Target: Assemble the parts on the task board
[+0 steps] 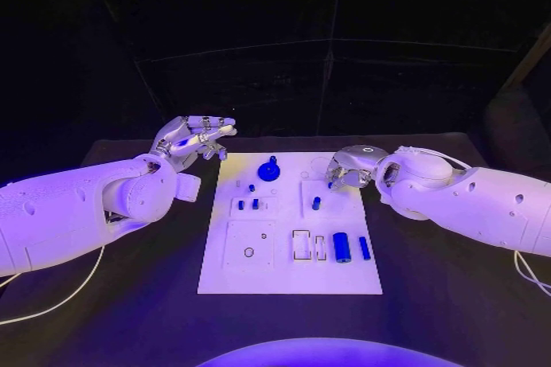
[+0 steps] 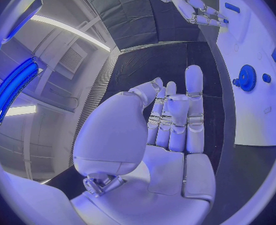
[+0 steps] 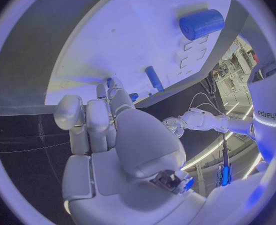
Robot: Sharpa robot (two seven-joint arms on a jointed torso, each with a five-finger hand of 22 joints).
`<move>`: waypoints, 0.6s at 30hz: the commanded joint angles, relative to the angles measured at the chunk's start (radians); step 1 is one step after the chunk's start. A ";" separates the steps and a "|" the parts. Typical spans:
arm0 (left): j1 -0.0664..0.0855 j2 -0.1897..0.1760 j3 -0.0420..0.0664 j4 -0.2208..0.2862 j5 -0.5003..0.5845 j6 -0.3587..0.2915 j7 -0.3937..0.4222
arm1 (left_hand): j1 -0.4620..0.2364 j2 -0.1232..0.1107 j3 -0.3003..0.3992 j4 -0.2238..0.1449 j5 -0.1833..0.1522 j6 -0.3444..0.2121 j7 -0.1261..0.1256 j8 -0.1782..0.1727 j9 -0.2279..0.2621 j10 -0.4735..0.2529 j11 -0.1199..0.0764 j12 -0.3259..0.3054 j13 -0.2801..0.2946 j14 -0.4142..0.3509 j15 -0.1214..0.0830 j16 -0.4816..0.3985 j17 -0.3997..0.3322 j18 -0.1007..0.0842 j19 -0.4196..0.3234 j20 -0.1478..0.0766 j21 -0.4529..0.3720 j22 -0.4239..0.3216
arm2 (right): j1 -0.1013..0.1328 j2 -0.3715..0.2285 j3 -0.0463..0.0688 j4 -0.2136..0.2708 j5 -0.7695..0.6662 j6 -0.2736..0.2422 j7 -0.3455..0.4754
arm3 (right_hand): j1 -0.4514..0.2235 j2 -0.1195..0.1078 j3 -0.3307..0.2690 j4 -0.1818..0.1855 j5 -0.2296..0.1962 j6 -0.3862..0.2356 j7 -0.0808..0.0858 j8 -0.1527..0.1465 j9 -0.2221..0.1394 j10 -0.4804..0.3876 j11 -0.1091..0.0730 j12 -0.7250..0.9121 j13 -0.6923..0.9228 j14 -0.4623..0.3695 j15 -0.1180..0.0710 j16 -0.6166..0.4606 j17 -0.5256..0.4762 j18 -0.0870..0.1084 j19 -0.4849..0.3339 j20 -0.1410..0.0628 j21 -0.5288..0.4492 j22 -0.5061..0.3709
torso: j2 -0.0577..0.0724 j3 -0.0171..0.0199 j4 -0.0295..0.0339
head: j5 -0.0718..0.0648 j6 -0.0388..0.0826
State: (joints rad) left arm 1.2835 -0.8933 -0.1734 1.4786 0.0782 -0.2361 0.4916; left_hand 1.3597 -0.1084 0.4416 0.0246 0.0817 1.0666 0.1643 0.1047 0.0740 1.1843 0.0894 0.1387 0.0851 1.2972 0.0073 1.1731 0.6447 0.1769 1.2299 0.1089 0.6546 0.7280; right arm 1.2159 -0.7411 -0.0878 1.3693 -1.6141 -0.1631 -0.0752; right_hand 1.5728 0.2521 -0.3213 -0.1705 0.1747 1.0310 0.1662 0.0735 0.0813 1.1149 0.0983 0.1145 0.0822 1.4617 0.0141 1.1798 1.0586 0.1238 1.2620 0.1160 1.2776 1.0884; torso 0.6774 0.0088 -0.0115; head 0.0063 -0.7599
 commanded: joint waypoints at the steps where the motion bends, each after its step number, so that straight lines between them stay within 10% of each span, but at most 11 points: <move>1: 0.001 -0.002 0.001 0.005 0.007 0.017 0.008 | 0.007 -0.003 0.000 -0.004 0.005 -0.004 0.003 0.005 -0.002 -0.007 0.003 0.004 0.001 -0.006 0.000 -0.005 -0.001 0.006 -0.005 -0.002 -0.005 -0.001 | 0.000 0.004 0.001 -0.002 -0.009 0.031 -0.004 | -0.003 0.012 0.002 -0.010 -0.006 0.008 0.000 -0.006 -0.003 0.009 0.000 -0.007 -0.007 0.027 -0.003 0.006 0.003 -0.021 0.008 0.000 0.008 0.008 | 0.001 -0.0001 0.0003 | 0.001 -0.006; 18: 0.001 -0.004 0.001 0.006 0.007 -0.001 0.007 | 0.010 -0.003 0.001 -0.008 0.006 -0.006 0.003 0.004 -0.002 -0.010 0.003 0.006 0.001 -0.008 0.000 -0.007 -0.005 0.006 -0.005 -0.002 -0.007 -0.003 | -0.012 0.013 0.001 -0.010 -0.033 0.059 -0.032 | -0.016 0.040 0.027 -0.086 -0.019 0.037 -0.004 -0.007 -0.012 0.044 -0.006 -0.017 -0.020 0.032 -0.007 0.051 0.044 -0.031 0.035 -0.004 0.051 0.067 | -0.001 -0.0008 0.0007 | 0.002 -0.015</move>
State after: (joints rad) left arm 1.2836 -0.8969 -0.1734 1.4820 0.0814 -0.2360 0.4893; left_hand 1.3598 -0.1084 0.4444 0.0218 0.0817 1.0666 0.1642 0.1047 0.0732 1.1808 0.0929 0.1386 0.0849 1.2972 0.0073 1.1699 0.6407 0.1768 1.2299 0.1089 0.6546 0.7262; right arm 1.2100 -0.7288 -0.0823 1.3620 -1.6267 -0.1387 -0.0894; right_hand 1.5563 0.2759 -0.2954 -0.2510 0.1596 1.0612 0.1647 0.0694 0.0699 1.1528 0.0927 0.1008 0.0625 1.4653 0.0104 1.2284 1.1014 0.1082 1.2923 0.1141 1.3241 1.1542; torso 0.6773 0.0086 -0.0114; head 0.0085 -0.7745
